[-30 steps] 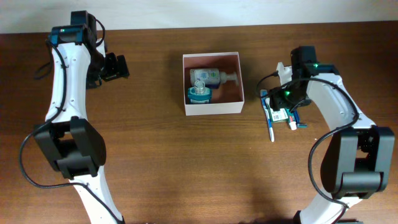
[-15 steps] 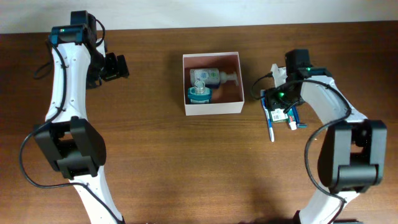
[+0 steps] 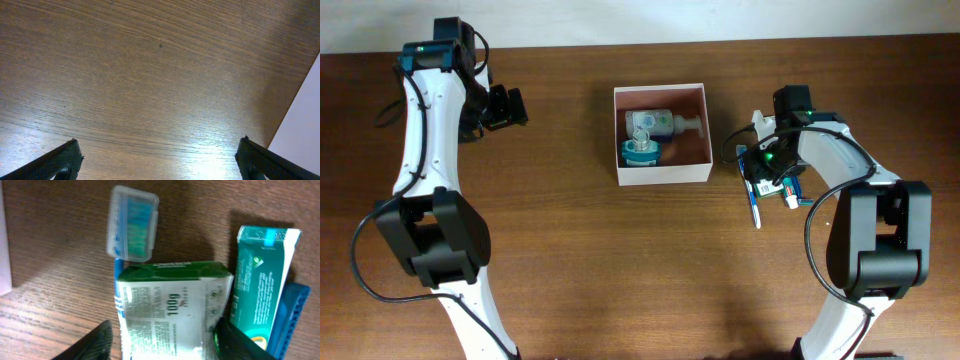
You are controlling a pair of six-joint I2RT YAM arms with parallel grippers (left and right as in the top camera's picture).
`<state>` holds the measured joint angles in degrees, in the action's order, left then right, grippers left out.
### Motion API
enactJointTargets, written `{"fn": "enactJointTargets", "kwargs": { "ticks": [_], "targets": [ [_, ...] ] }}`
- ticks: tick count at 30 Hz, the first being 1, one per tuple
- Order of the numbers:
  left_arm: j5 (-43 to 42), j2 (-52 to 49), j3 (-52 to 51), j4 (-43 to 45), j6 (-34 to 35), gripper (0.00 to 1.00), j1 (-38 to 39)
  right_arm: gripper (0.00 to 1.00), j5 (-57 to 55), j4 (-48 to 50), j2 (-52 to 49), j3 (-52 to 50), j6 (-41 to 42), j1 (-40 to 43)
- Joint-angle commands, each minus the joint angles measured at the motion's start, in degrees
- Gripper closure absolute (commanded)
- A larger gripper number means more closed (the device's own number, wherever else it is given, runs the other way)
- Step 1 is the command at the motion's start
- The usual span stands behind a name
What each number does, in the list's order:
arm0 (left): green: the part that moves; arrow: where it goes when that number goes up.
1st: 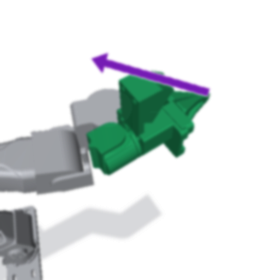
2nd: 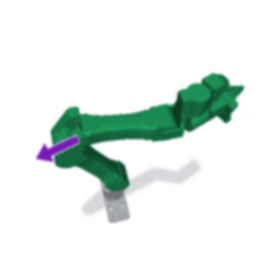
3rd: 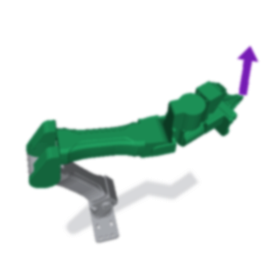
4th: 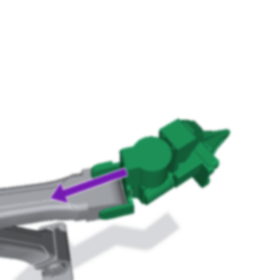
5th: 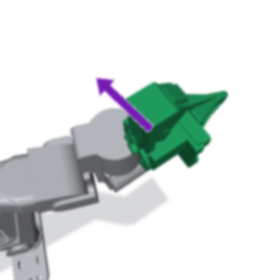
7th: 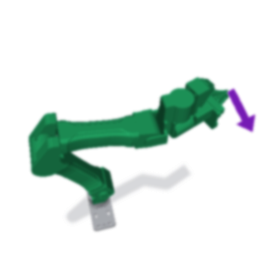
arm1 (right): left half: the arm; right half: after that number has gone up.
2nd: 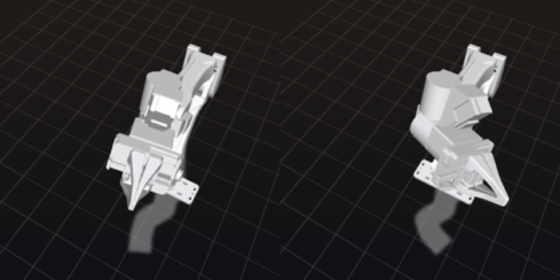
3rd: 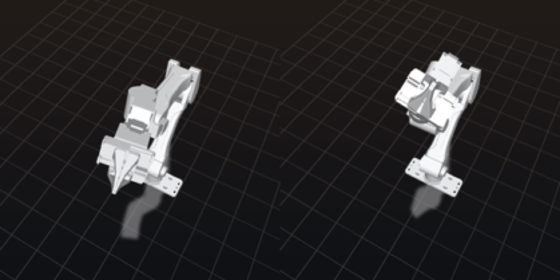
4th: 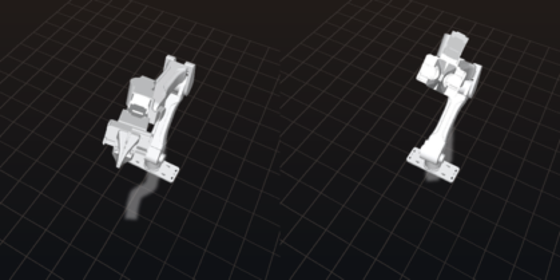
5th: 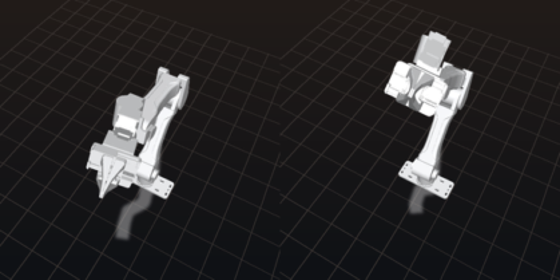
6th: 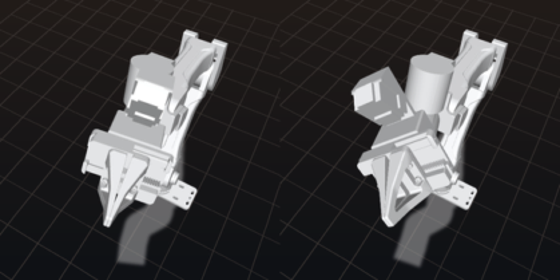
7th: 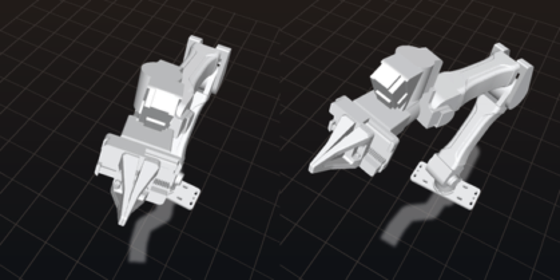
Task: Pack container
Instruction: 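Grasp the green toothpaste box with the right gripper and lift it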
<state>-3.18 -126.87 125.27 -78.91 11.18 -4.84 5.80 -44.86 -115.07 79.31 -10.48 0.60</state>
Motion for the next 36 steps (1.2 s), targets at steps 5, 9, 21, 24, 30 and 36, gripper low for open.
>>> {"fn": "enactJointTargets", "kwargs": {
  "ticks": [5,9,21,24,30,36],
  "targets": [
    [-0.44,1.60,0.72,-0.02,-0.09,0.01,-0.09,0.45,-1.55,-0.46,-0.83,-0.39,0.42,-0.22],
    [-0.44,1.60,0.72,-0.02,-0.09,0.00,-0.09,0.33,-1.55,-0.48,-0.83,-0.39,0.39,-0.22],
    [-0.44,1.60,0.72,0.00,-0.09,0.01,-0.09,0.46,-1.55,-0.96,-0.83,-0.39,0.39,-0.22],
    [-0.44,1.60,0.72,-0.02,-0.09,0.01,-0.09,0.46,-2.45,-2.56,-0.83,-0.39,0.42,-0.22],
    [-0.44,1.60,0.72,0.00,-0.09,0.01,-0.09,0.49,-5.22,-3.02,-0.83,-0.39,0.39,-0.22],
    [-0.44,1.60,0.72,0.00,-0.09,0.01,-0.09,0.55,-5.22,-2.84,-0.81,-0.35,0.39,-0.22]
  ]
}}
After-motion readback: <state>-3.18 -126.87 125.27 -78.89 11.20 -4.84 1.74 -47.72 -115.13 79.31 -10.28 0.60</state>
